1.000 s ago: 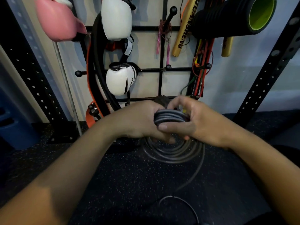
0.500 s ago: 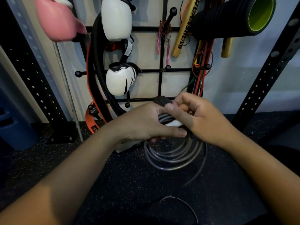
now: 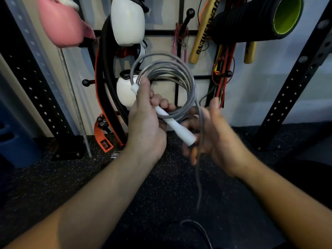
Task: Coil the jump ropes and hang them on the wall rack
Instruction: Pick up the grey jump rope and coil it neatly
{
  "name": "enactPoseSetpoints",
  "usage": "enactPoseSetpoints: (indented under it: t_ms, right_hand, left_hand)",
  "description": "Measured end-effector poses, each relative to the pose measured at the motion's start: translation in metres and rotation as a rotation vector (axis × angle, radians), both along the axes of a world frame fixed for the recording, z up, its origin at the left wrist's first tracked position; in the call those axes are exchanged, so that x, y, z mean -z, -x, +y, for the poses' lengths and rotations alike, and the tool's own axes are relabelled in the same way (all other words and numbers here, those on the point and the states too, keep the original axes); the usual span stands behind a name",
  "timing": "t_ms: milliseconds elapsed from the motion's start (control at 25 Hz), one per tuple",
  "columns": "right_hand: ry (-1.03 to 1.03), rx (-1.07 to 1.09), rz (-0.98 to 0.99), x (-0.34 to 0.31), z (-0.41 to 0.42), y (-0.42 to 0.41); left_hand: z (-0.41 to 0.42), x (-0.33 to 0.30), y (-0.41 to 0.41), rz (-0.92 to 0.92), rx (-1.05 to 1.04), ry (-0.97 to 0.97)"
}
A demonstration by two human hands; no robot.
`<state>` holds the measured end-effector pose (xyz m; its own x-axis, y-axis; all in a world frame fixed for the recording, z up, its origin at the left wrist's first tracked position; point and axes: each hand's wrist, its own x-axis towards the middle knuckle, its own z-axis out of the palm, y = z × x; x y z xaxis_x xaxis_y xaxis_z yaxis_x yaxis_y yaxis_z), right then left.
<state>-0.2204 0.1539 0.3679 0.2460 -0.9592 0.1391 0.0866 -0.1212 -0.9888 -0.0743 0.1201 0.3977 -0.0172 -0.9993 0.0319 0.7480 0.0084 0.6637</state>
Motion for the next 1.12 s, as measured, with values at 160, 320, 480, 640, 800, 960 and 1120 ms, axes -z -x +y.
enactPoseSetpoints:
  t_ms: [160,320,480,640,800,960,1120]
  right_hand:
    - [0.044,0.260,-0.177,0.006,0.015,-0.033]
    - [0.054,0.377,-0.045,-0.007,0.007,-0.014]
    - [0.223,0.309,0.408,-0.024,-0.001,0.016]
    - [0.270,0.116,0.691,-0.030,-0.001,0.033]
    - [0.284,0.067,0.938,-0.020,0.000,0.018]
    - [0.230,0.145,0.916,-0.024,0.002,0.019]
    - [0.179,0.210,0.884,-0.020,0.006,0.018]
  left_hand:
    - [0.009,0.028,0.012,-0.264,-0.044,0.013]
    - [0.006,0.026,0.005,-0.362,-0.026,0.191]
    - [-0.020,0.006,-0.035,-0.462,0.142,0.300]
    - [-0.025,-0.029,-0.069,-1.260,0.396,0.609]
    - [0.001,-0.035,-0.037,-1.933,0.397,0.782]
    - [0.005,-0.007,-0.010,-2.004,0.358,0.831]
    - [-0.003,0.000,-0.015,-1.791,0.473,0.646]
